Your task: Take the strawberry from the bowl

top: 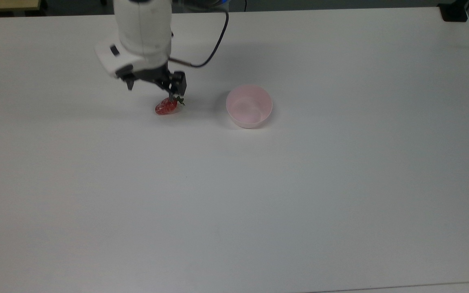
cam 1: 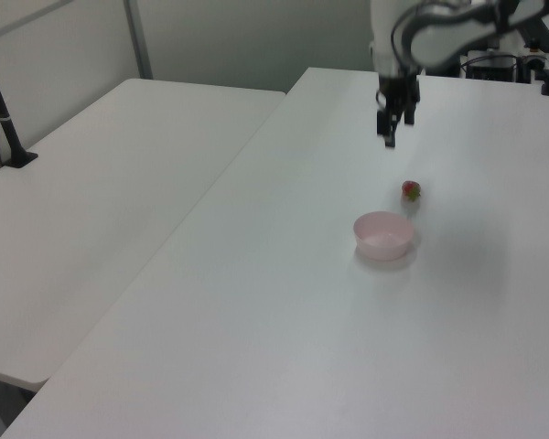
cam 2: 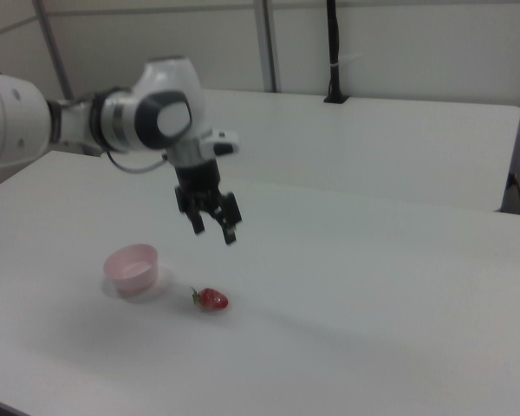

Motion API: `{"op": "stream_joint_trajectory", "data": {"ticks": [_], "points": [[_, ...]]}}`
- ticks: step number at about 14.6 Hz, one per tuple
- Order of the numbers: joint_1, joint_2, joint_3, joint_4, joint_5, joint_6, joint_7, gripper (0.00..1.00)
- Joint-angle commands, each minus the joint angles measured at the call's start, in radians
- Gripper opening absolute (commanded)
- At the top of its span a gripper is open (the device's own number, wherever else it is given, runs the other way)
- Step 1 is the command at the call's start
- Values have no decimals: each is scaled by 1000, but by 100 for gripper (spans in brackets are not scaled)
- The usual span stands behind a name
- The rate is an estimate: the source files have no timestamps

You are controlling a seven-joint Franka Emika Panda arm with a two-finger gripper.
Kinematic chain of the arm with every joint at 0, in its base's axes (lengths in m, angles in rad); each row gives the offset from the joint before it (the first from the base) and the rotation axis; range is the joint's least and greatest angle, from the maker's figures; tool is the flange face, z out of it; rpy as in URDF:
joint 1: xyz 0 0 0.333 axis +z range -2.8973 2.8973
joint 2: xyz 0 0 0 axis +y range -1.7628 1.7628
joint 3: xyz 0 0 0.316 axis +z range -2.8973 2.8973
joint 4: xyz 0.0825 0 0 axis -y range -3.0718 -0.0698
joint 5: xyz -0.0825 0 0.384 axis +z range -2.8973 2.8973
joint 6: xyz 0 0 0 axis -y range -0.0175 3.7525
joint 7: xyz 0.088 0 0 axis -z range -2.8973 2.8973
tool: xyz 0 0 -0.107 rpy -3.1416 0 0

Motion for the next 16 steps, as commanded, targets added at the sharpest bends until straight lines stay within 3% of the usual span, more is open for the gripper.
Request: {"op": "stream_joint_trajectory", "data": {"ticks": [1, 6, 8, 11, 16], "points": [[-3, -89, -10, 132, 136, -207, 6, 100], [16, -195, -14, 137, 195, -299, 17, 100], [64, -214, -43, 129, 195, -301, 15, 100], [163, -215, -131, 129, 195, -281, -11, 100], [167, -211, -137, 129, 186, -157, -130, 100]]}}
